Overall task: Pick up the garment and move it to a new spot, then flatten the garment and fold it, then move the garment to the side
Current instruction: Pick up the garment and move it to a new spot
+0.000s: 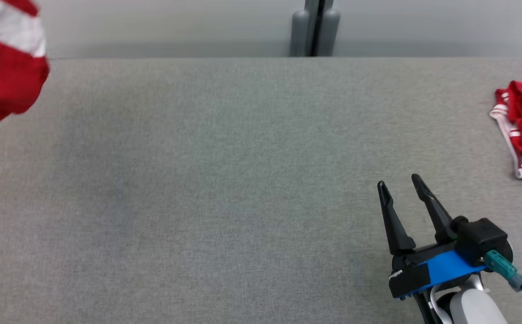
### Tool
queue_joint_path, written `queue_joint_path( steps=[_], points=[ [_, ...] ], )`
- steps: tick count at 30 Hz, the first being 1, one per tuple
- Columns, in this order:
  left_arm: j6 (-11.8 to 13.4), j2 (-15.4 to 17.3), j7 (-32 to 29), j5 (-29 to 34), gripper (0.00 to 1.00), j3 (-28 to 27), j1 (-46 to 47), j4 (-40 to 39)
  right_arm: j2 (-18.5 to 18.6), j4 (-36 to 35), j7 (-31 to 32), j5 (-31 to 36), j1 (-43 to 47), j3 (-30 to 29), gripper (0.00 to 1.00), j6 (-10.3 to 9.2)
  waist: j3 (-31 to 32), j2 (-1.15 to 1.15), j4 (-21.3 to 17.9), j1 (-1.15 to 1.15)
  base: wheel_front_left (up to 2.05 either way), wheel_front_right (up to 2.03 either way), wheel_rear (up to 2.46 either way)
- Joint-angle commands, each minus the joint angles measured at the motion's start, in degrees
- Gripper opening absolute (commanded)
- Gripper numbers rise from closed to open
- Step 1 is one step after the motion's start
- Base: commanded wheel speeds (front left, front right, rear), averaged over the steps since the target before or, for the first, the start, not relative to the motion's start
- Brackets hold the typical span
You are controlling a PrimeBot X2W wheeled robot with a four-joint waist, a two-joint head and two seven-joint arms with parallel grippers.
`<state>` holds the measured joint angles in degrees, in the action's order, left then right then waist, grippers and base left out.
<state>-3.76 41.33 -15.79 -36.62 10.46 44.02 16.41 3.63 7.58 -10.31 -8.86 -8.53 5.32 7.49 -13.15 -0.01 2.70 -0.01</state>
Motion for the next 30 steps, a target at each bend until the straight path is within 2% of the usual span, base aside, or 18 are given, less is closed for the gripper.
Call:
queue_joint_path(
  steps=[1,3,8,14,20,26,27,28,29,30],
  points=[
    [-0.3,-0.9,-0.6,0.6,0.00,1.2,1.3,-1.9,-0.4,0.6,-0.6,-0.4,0.7,0.2,1.00,0.01,2.9,0.01,-2.2,0.01,0.00,0.00,0.00],
    [-0.7,-2.0,-1.5,0.9,0.00,2.7,3.1,-5.2,-0.5,1.2,-0.9,-0.7,0.9,0.2,1.00,0.02,4.4,0.01,-3.2,0.01,0.00,0.00,0.00],
    [-1.6,-7.1,-2.7,0.5,0.00,7.9,5.2,-11.2,-0.7,2.1,-1.1,-1.2,1.9,-0.8,1.00,0.02,6.6,0.01,-5.8,0.01,0.00,0.00,0.00],
    [-1.0,-15.0,-3.8,-1.8,0.00,13.4,2.4,-12.3,-0.7,2.1,-1.3,-2.5,2.2,-0.2,1.00,0.01,6.8,0.01,-9.7,0.01,0.00,0.00,0.00],
    [-0.4,-22.0,-0.6,-1.1,0.00,19.8,-4.8,-6.8,-0.7,2.3,-1.2,-2.9,1.9,0.7,1.00,0.02,5.1,0.01,-13.3,0.01,0.00,0.00,0.00],
    [1.1,-30.0,4.2,-0.2,0.00,25.4,-12.2,6.0,-0.7,2.5,-1.3,-3.2,1.0,1.9,1.00,0.02,3.4,0.01,-16.1,0.01,0.00,0.00,0.00],
    [1.4,-31.4,4.7,-0.1,0.29,26.2,-13.0,8.4,-0.7,2.5,-1.3,-3.0,0.9,1.8,1.00,0.02,3.2,0.01,-16.3,0.01,0.00,0.00,0.00],
    [1.4,-32.7,4.9,0.2,0.78,27.2,-13.6,10.4,-0.7,2.4,-1.2,-2.9,0.8,1.7,1.00,0.02,3.1,0.01,-16.4,0.01,0.00,0.00,0.00],
    [1.0,-33.7,5.3,0.3,1.00,28.0,-13.8,12.2,-0.7,2.4,-1.2,-2.7,0.8,1.6,1.00,0.02,3.0,0.01,-16.5,0.01,0.00,0.00,0.00],
    [0.7,-34.5,5.7,0.0,1.00,28.5,-14.1,13.5,-0.7,2.4,-1.1,-2.7,0.8,1.3,1.00,0.02,3.0,0.01,-16.4,0.01,0.00,0.00,0.00]
  ],
)
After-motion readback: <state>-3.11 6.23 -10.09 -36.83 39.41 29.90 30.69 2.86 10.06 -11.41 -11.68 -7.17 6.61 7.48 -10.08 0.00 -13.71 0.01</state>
